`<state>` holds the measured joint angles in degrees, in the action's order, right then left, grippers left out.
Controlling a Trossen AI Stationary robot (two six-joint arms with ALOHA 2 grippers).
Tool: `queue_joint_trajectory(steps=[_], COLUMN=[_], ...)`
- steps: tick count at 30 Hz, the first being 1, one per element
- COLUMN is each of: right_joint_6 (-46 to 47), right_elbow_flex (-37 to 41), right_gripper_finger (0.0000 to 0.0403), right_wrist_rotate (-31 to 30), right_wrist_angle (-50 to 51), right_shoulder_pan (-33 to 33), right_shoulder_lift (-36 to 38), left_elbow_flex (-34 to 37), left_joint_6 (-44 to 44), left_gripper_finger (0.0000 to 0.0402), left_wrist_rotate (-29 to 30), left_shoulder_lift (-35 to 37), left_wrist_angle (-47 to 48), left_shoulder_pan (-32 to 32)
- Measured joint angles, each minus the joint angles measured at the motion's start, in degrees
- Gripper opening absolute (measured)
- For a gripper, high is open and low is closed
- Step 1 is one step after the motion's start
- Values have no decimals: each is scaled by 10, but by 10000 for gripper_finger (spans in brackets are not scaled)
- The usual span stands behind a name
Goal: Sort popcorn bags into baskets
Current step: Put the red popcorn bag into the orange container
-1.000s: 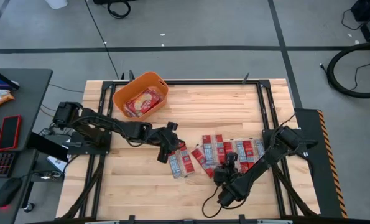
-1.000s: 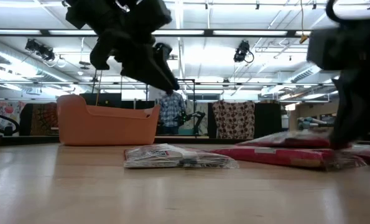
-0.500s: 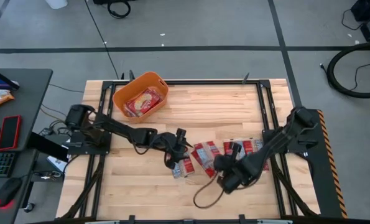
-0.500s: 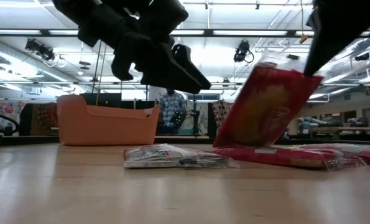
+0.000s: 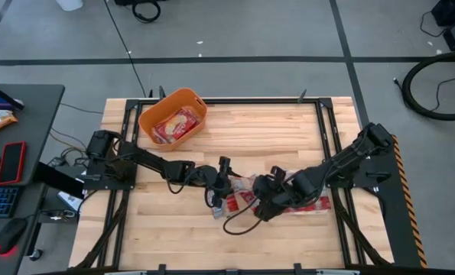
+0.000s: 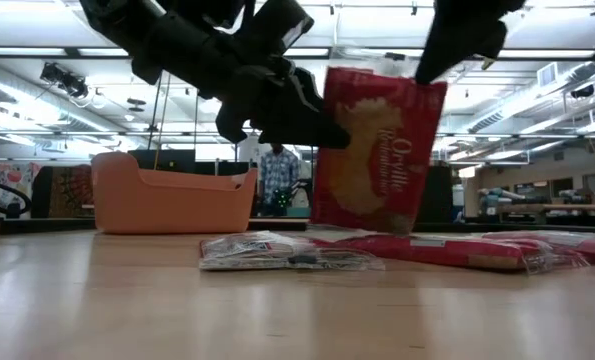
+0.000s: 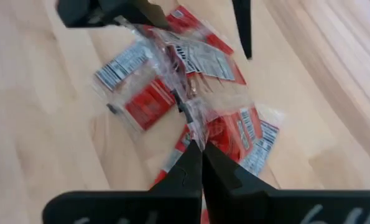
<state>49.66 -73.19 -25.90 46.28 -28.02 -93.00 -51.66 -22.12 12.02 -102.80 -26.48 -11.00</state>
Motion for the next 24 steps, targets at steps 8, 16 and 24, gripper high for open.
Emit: queue_joint_trajectory(steps=[8,16,24], right_joint_6=[-36,-77,-47], right_elbow_flex=[0,0,7], right_gripper_finger=[22,89,132], right_wrist_rotate=[9,15,-110], right_wrist_angle=[-17,-7,65], right_shoulder_pan=[11,10,-23], right_shoulder_lift=[0,29,95], left_elbow_flex=[0,-4,-129], left_joint_6=[20,57,141], left_gripper_finger=[99,26,28], left_wrist_rotate=[4,-11,-55], left_shoulder_lift=[1,28,139], left_wrist_angle=[11,91,499], left_shoulder_pan=[3,16,94])
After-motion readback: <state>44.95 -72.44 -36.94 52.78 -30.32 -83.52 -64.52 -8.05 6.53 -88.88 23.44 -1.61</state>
